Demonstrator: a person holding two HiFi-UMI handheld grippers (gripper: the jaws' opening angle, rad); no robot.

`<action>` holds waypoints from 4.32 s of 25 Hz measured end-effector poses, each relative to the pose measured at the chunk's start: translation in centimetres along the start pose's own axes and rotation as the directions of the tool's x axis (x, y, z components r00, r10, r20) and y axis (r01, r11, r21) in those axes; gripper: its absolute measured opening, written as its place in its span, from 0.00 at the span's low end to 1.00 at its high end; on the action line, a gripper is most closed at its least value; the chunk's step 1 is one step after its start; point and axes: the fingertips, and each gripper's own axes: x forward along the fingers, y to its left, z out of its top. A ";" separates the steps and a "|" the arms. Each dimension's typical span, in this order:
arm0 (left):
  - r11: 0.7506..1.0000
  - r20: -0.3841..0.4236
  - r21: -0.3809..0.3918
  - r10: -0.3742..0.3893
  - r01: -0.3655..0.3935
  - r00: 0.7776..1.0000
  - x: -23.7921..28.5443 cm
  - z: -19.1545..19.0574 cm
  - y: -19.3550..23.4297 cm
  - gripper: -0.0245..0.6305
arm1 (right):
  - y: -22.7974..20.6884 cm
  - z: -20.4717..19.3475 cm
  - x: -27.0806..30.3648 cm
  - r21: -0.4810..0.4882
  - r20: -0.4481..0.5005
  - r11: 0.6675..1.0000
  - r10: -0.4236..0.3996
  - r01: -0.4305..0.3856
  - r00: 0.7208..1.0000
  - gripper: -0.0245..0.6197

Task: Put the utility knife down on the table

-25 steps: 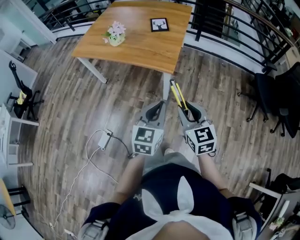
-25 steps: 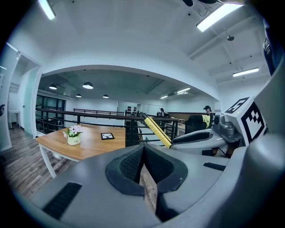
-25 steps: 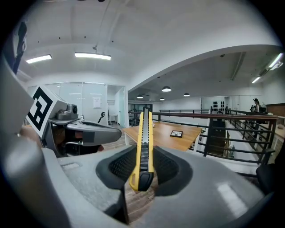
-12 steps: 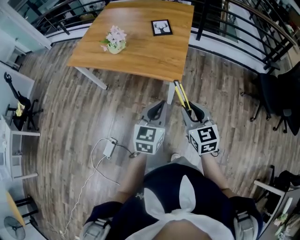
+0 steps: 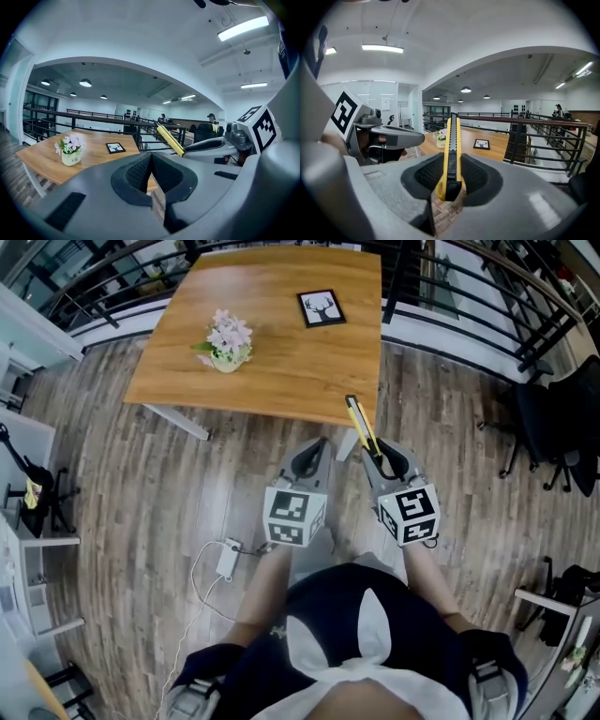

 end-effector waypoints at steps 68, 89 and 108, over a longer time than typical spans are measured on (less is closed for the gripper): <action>0.991 -0.090 0.052 -0.117 0.122 0.989 21.0 4.5 19.4 0.06 | -15.4 8.3 22.8 0.015 0.007 0.981 -0.191 0.191 0.982 0.21; 0.993 -0.135 0.013 -0.118 0.121 0.984 23.6 3.6 20.8 0.06 | -17.0 5.4 26.1 0.021 -0.088 0.987 -0.158 0.161 0.983 0.21; 0.993 -0.164 -0.005 -0.121 0.122 0.979 25.3 2.6 21.5 0.06 | -17.0 2.8 28.5 0.022 -0.149 0.993 -0.111 0.115 0.983 0.21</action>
